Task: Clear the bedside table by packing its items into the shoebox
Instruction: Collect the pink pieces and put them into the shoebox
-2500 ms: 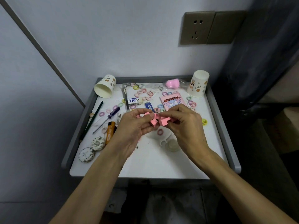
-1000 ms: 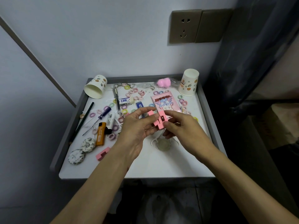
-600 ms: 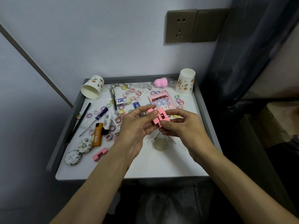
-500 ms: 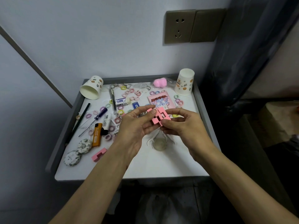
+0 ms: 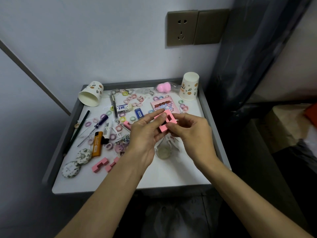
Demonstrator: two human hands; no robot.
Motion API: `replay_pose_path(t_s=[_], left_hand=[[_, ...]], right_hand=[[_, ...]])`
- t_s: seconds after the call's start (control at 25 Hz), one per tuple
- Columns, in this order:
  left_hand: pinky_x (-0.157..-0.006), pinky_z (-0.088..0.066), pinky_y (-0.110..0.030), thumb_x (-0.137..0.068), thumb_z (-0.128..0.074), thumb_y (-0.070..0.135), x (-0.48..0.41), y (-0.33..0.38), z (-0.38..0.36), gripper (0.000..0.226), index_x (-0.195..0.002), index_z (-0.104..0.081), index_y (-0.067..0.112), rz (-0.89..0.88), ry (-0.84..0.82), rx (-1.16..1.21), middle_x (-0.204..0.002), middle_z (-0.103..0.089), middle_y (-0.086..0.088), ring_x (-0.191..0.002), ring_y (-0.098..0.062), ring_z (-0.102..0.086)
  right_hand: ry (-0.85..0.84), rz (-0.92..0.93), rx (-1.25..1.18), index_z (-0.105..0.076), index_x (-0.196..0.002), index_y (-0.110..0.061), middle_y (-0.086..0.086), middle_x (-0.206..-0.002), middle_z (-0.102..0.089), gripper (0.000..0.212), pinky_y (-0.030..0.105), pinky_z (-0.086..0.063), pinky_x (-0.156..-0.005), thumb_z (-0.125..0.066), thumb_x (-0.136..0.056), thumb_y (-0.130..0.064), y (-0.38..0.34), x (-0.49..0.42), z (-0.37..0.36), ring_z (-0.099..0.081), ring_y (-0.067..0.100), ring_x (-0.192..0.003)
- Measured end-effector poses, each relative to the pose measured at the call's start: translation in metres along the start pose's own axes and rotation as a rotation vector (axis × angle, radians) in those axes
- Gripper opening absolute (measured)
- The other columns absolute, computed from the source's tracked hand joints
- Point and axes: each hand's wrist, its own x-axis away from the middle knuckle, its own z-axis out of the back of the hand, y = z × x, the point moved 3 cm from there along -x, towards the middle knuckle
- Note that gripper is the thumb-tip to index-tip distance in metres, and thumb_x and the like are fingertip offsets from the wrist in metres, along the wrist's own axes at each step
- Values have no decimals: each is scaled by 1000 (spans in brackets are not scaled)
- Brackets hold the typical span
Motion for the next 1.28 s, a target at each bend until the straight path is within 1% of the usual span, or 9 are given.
replay_pose_path(t_s=[0.08,0.24,0.4,0.52,0.72,0.84,0.96,1.08,1.28], left_hand=[[-71,-60,-28,-84,-71,7,2,0,-8,29,-113,-71,7,30,16,54,-103,-76,-12,-87,-21,-74],[-70,-61,-30,-83,-71,1,27,-4,-38,30,-113,-70,1,138,53,164,-107,-73,-18,-89,-28,-73],[-70,-60,-27,-83,-71,3,45,0,-64,26,-109,-72,2,104,45,129,-104,-75,-15,-84,-23,-73],[-68,-61,-27,-84,-72,3,71,8,-93,18,-102,-74,4,103,-8,140,-99,-76,-14,-78,-20,-73],[-66,-61,-28,-87,-69,6,119,10,-162,9,-93,-75,6,117,-148,59,-89,-76,-10,-70,-16,-73],[-56,-58,-26,-90,-67,10,139,8,-215,15,-102,-75,5,100,-245,-38,-89,-76,-10,-67,-14,-71],[-70,-57,-32,-93,-62,12,157,0,-277,13,-96,-72,4,88,-380,-116,-73,-74,-7,-56,-12,-67],[-78,-56,-34,-99,-56,23,162,-17,-328,19,-96,-67,9,65,-509,-236,-75,-73,-7,-60,-15,-68],[-52,-50,-28,-92,-66,25,119,-59,-367,16,-100,-67,11,-308,-402,-742,-79,-65,-9,-56,-18,-57]], right_hand=[[83,134,217,-72,-113,-20,-7,-97,-67,32,25,-56,-77,-75,-82,-24,-7,6,7,-66,5,-79],[121,353,705,-67,-116,-20,-5,-100,-50,39,12,-42,-67,-73,-82,-36,-29,31,27,-52,6,-79],[184,396,844,-64,-110,-18,-1,-96,-52,37,23,-46,-66,-70,-79,-36,-50,43,46,-58,18,-79],[273,432,916,-63,-105,-15,0,-94,-52,34,24,-41,-63,-68,-79,-36,-78,61,69,-56,19,-78],[366,393,1028,-61,-98,-12,1,-87,-48,33,28,-34,-59,-62,-81,-40,-123,95,138,-50,19,-70],[379,339,1072,-62,-91,-11,10,-92,-60,35,30,-34,-61,-63,-76,-43,-149,105,195,-60,32,-79],[400,264,1043,-63,-70,-10,15,-71,-62,37,29,-34,-55,-68,-66,-47,-168,109,267,-62,35,-72],[406,173,993,-63,-60,-5,10,-51,-56,48,31,-36,-45,-71,-63,-52,-172,106,339,-58,23,-53],[257,-30,982,-73,-69,-12,-6,-51,-64,43,22,-39,-38,-76,-66,-55,-113,92,425,-57,6,-45]])
